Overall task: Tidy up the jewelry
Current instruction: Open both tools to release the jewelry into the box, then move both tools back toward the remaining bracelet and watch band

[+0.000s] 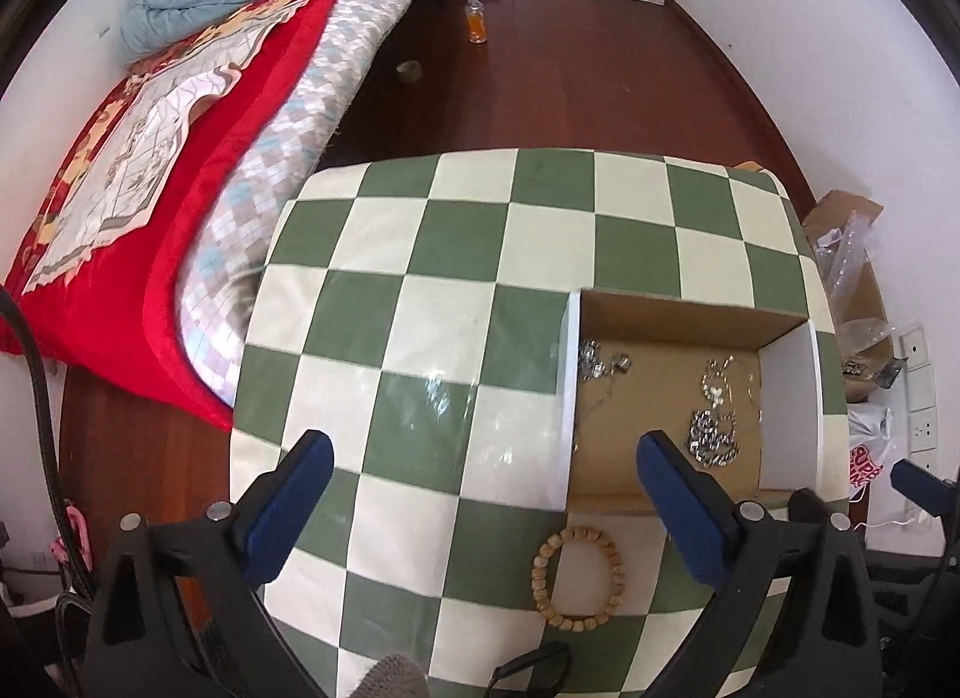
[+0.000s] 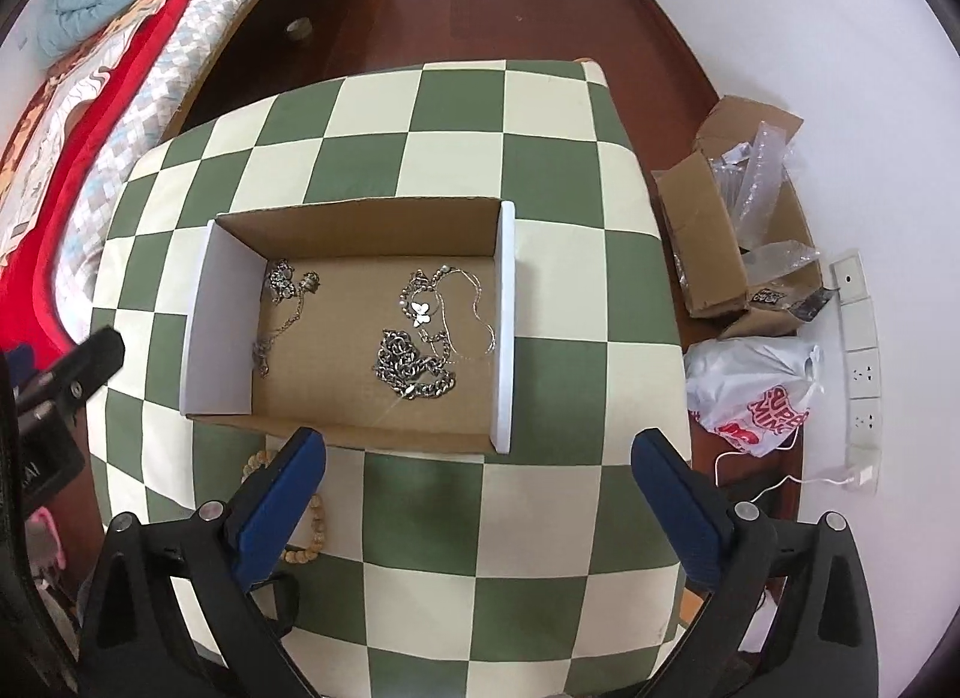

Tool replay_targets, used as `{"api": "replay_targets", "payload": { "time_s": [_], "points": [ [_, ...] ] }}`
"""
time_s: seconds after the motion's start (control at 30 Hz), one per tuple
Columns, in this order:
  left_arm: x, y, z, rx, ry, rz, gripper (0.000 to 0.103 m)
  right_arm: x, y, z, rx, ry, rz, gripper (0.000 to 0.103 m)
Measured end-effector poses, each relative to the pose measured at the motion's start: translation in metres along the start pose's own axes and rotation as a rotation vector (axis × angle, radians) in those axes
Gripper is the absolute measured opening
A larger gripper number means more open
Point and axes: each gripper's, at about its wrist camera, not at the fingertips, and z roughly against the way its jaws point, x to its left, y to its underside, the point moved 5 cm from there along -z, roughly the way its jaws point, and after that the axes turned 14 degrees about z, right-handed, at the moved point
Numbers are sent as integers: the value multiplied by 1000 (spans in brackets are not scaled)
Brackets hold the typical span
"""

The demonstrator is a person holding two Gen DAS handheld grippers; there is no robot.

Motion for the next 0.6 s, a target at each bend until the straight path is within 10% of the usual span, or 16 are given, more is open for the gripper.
{"api": "replay_targets", "payload": {
  "time_s": [0.6],
  "points": [
    [37,52,89,-223,3,22,103,7,49,98,-265,94,-30,103]
  ]
}}
